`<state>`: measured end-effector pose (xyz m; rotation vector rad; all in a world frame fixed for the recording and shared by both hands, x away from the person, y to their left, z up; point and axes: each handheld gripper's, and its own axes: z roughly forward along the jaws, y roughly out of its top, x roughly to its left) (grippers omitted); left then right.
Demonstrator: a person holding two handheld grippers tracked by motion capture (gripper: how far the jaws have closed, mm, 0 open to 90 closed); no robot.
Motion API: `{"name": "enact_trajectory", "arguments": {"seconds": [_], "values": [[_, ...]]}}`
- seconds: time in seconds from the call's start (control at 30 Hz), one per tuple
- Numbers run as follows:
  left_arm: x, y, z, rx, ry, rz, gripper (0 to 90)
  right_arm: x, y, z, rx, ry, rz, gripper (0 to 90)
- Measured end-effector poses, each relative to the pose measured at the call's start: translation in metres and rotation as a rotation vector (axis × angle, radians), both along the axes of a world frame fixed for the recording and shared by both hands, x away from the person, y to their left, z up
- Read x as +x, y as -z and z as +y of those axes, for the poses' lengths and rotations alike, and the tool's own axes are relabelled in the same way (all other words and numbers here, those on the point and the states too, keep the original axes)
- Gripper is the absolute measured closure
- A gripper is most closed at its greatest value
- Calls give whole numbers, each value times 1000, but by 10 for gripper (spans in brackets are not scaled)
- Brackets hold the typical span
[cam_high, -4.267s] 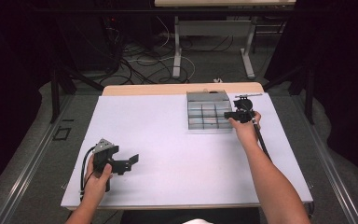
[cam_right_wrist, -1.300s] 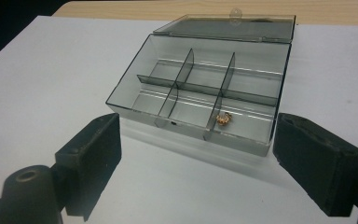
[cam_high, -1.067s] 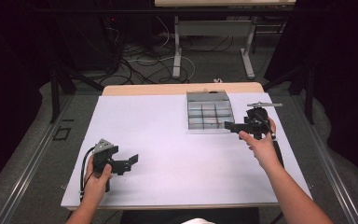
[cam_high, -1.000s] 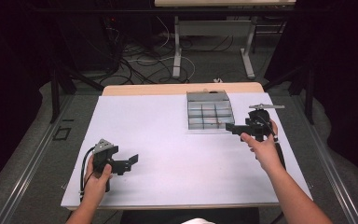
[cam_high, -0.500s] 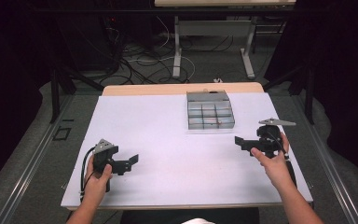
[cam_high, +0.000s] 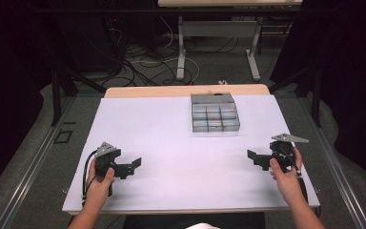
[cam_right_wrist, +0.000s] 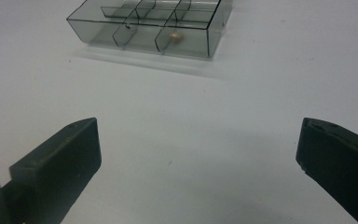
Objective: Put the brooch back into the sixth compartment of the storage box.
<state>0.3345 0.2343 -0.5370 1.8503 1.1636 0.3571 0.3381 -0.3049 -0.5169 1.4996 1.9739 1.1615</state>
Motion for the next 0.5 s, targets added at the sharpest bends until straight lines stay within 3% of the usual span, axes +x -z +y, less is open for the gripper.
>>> {"name": "enact_trajectory", "arguments": {"seconds": [0.1,0.23,0.33,0.5], "values": [[0,0,0,-1,-1,1,12,-1,5,-2,-19,-13,-16,0],[0,0,0,0,-1,0,12,-2,12,-4,-10,-10,-14,0],[0,0,0,0,-1,0,12,-2,18,-6,-5,-11,-3,0],[0,0,1,2,-2,-1,12,-1,26,-8,-38,-7,24,0]]}}
